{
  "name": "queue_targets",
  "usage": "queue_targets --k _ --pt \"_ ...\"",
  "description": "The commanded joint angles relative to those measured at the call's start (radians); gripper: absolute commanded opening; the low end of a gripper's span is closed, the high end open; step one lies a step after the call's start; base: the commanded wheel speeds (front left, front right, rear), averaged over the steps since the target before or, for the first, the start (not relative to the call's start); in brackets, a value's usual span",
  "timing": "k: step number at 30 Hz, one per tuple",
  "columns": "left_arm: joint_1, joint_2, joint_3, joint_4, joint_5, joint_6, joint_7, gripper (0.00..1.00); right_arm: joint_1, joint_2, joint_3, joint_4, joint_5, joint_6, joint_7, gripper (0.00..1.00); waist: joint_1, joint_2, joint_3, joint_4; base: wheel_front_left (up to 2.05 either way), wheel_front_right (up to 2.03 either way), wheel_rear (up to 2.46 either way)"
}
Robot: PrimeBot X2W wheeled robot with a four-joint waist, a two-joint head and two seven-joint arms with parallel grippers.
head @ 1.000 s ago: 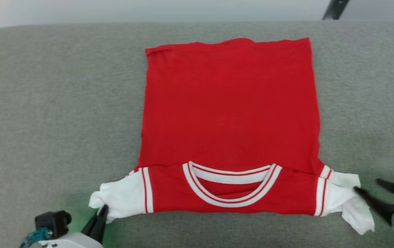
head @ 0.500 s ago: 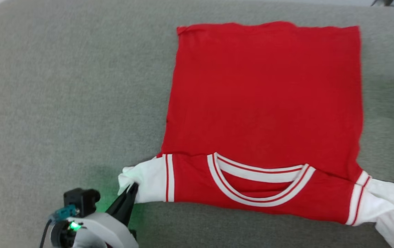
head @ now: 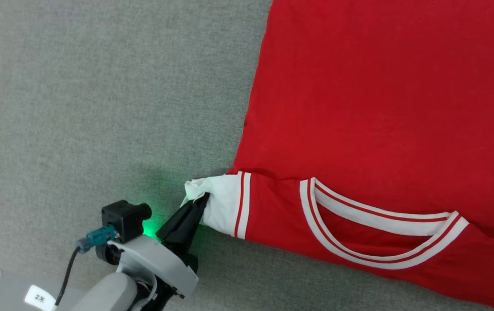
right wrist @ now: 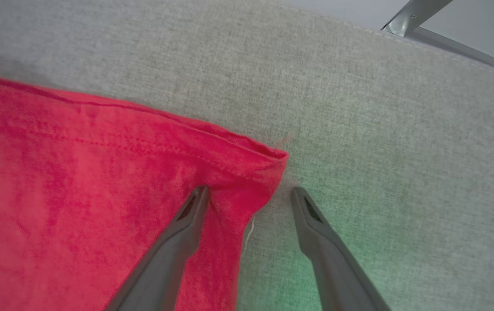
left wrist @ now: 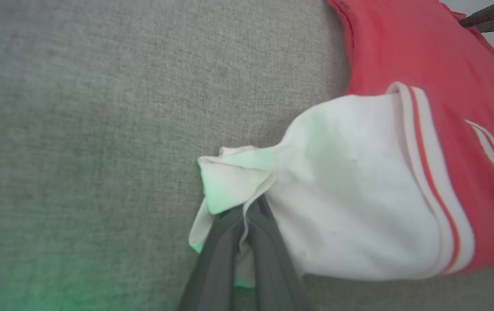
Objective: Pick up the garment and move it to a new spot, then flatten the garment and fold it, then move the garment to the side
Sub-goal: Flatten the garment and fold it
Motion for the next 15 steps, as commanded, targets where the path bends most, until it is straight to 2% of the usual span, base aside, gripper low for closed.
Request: queue_targets --k 1,3,4,5,6,7,15 --pt "-0.008 -0.007 -0.005 0.119 -0.008 0.039 0.049 0.0 0.029 0.025 0.014 0.03 0.001 -0.001 0.013 1.0 0.0 0.0 0.017 0.012 0.0 0.0 0.0" --pt "-0.013 -0.013 -0.006 0.132 -0.009 0.038 0.045 0.0 0.022 0.033 0.026 0.056 0.002 0.0 0.018 1.0 0.0 0.0 0.017 0.011 0.0 0.0 0.0" --pt "-0.017 -0.016 -0.006 0.138 -0.01 0.035 0.044 0.0 0.02 0.035 0.03 0.065 0.004 0.0 0.015 0.94 0.0 0.0 0.018 0.011 0.0 0.0 0.0" --pt "-0.021 -0.018 -0.006 0.143 -0.011 0.033 0.045 0.0 0.016 0.037 0.032 0.075 0.008 0.0 0.014 0.38 0.0 0.0 0.017 0.01 0.0 0.0 0.0" --pt "-0.024 -0.022 -0.008 0.146 -0.011 0.033 0.044 0.0 0.012 0.038 0.037 0.082 0.01 0.0 0.012 0.15 0.0 0.0 0.016 0.01 0.0 0.0 0.0" --pt "-0.026 -0.024 -0.009 0.151 -0.011 0.031 0.042 0.0 0.008 0.037 0.04 0.086 0.008 0.0 0.006 0.0 0.0 0.0 0.014 0.009 0.0 0.0 0.0" --pt "-0.027 -0.024 -0.005 0.181 -0.006 0.022 0.013 0.0 0.004 0.048 0.045 0.123 0.041 0.0 -0.092 0.0 0.0 0.0 -0.047 -0.027 0.0 0.0 0.0"
